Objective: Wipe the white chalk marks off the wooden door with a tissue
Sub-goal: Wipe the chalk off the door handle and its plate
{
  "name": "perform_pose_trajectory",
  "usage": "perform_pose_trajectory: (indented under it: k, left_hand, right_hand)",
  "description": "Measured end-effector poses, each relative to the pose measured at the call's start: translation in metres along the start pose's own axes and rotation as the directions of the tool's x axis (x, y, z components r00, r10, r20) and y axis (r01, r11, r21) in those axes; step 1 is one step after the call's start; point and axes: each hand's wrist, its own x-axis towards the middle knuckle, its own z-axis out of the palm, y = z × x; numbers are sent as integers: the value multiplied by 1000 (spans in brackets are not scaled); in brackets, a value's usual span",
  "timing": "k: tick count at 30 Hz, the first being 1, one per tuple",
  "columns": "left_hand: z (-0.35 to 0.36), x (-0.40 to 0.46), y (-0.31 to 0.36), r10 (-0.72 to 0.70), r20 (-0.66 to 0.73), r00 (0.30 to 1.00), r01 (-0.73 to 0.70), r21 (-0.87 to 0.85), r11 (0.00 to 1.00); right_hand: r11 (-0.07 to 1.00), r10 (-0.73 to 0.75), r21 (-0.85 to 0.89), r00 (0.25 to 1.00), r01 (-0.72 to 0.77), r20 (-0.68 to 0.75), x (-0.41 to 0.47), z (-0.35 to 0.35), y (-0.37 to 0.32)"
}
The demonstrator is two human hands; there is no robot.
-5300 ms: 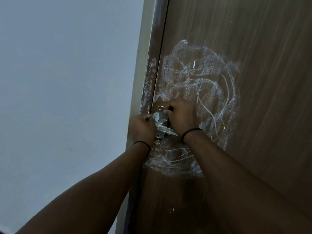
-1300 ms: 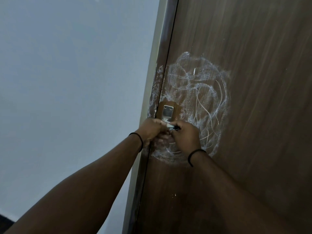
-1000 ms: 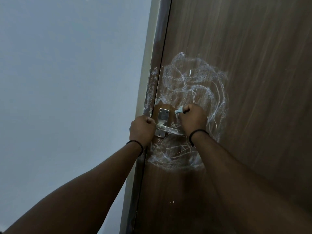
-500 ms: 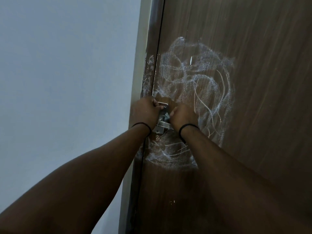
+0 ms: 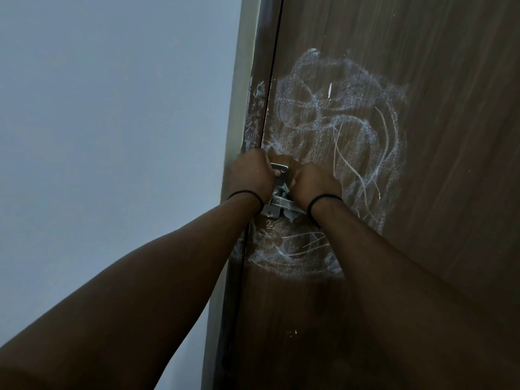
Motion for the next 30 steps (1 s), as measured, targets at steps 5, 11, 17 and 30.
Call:
perform_pose_trajectory:
  k: [5,11,17,30]
  left_hand:
    - [0,2,1,-11,34,999,11,-24,1000]
    - [1,0,0,-21,14,1000,21,-3,1000]
    - [3,3,-2,-15,-14,1000,15,27,1000]
    - [5,-25,-17,-117,-8,993,111,-241,964]
  right_hand:
    - [999,-39,18,995,41,-97,-3,-1,-1]
    - [955,-79,251,949,160,-305,10,-4,-2]
    - [934,-353,-44,898,354,-264,21,0,-11]
    - [889,7,457,997,27,-73,-1,-4,33]
